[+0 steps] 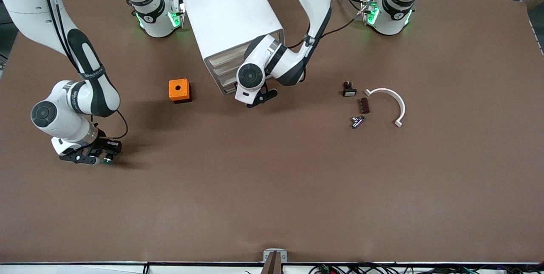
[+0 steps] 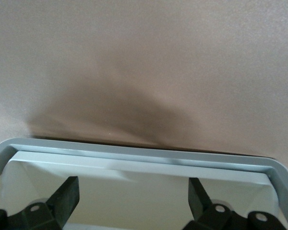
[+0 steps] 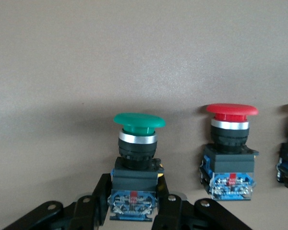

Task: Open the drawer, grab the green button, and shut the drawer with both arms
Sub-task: 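Push the drawer closed with the left gripper while the right gripper releases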

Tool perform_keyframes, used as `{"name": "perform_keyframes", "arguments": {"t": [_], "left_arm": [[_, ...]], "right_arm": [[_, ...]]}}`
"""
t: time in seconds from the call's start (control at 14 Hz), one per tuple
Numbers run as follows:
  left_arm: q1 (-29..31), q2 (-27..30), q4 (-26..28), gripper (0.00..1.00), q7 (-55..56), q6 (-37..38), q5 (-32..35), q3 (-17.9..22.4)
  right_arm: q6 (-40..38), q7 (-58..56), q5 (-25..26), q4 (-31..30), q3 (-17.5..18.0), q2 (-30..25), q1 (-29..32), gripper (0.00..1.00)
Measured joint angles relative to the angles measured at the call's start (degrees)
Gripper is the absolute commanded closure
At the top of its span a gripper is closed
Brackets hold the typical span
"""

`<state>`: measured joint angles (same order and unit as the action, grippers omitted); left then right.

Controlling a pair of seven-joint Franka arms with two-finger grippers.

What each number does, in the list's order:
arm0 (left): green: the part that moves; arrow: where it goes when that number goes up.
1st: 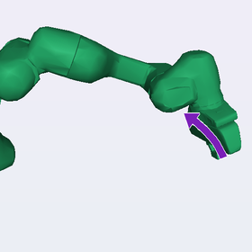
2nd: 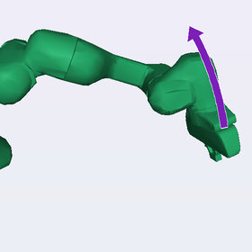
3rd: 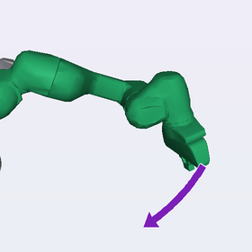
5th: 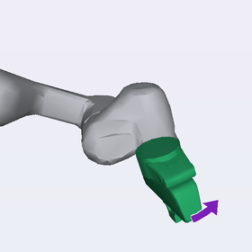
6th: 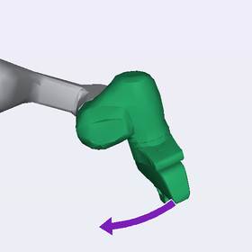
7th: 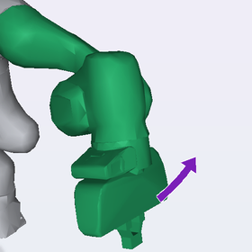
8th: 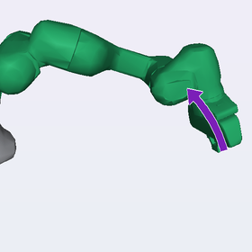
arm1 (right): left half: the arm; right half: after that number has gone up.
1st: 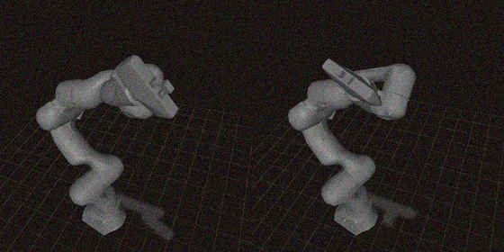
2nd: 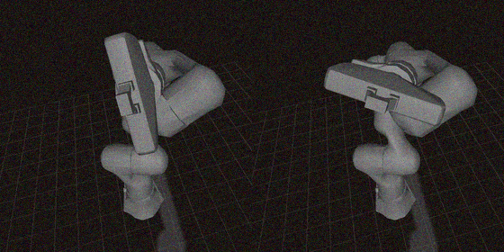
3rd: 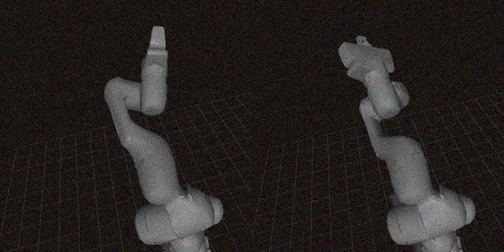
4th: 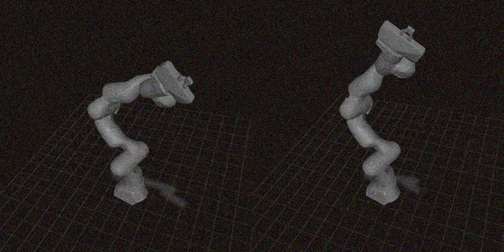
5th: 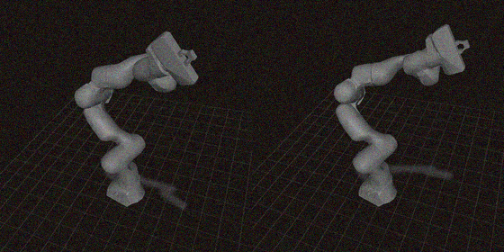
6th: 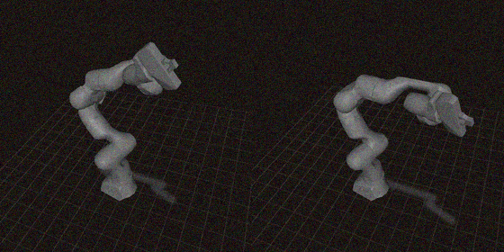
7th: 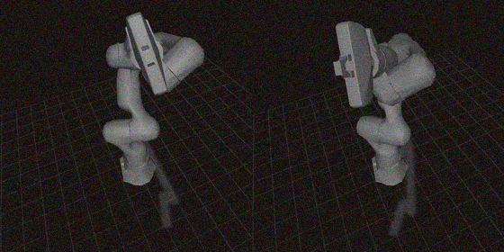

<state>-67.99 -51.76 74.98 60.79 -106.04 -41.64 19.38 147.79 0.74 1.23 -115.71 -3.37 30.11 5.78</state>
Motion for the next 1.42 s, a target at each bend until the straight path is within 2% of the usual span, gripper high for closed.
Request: {"name": "perform_keyframes", "arguments": {"t": [0.85, 0.93, 1.0, 1.07, 1.42], "left_arm": [[0.32, 0.02, 0.0, 0.0, 0.04, 0.14, -2.09, -0.57], [0.34, 0.02, 0.0, 0.0, 0.04, 0.14, -2.09, -0.57], [0.42, 0.02, 0.0, 0.0, 0.07, 0.14, -2.09, -0.57], [0.6, 0.06, -0.01, 0.0, 0.13, 0.14, -2.1, -0.57], [4.31, 2.54, -0.19, 0.0, 0.23, 0.11, -1.62, 0.37]], "right_arm": [[-0.81, 0.41, -0.01, 0.46, 0.11, 0.62, 0.01, 1.0], [-0.81, 0.71, -0.01, 0.46, 0.22, 0.62, 0.01, 0.93], [-0.81, 0.89, -0.01, 0.46, 0.31, 0.62, 0.01, 0.2], [-0.81, 0.99, -0.01, 0.46, 0.34, 0.62, 0.01, 0.0], [-0.8, 1.05, -0.01, 0.73, 0.37, 0.62, 0.01, 0.0]]}}
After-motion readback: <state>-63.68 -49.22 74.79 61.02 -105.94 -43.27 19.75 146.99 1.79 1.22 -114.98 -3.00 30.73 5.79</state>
